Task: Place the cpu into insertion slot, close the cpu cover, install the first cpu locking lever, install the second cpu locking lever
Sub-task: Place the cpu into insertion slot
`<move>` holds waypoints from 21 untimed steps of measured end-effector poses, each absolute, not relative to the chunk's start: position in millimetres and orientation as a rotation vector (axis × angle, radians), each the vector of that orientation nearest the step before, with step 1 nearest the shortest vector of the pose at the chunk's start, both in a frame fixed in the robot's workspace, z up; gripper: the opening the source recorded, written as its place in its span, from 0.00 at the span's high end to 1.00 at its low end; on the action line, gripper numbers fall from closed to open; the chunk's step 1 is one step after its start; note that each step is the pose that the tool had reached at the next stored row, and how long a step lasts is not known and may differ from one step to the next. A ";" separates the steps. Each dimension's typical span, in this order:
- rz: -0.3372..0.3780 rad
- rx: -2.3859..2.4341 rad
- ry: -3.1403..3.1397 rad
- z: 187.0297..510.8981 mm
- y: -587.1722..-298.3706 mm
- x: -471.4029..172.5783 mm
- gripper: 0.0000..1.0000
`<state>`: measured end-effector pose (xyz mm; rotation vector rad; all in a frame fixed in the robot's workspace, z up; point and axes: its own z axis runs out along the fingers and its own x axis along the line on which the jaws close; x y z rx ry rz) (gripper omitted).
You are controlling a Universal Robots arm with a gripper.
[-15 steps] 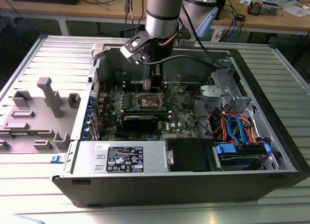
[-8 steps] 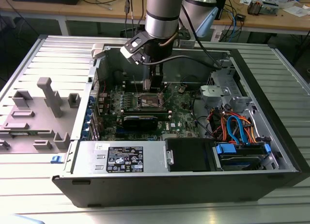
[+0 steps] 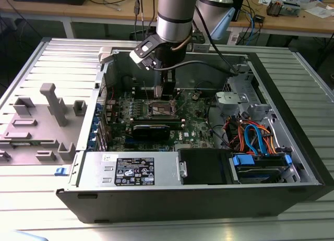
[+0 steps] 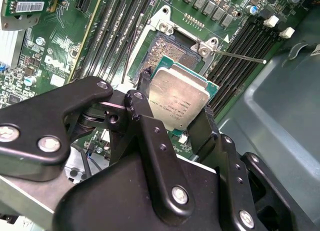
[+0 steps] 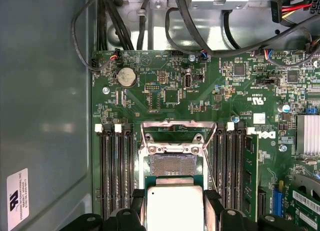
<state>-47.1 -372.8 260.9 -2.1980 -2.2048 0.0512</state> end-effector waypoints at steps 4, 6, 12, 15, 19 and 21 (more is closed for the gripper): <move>0.051 -2.198 -2.205 256.7 -372.8 -47.4 0.45; 0.051 -2.198 -2.205 256.3 -372.8 -47.4 0.45; 0.051 -2.198 -2.205 255.0 -372.8 -47.4 0.45; 0.051 -2.198 -2.205 254.4 -372.8 -47.4 0.45; 0.051 -2.198 -2.205 253.9 -372.8 -47.4 0.45; 0.051 -2.198 -2.205 253.5 -372.9 -47.4 0.45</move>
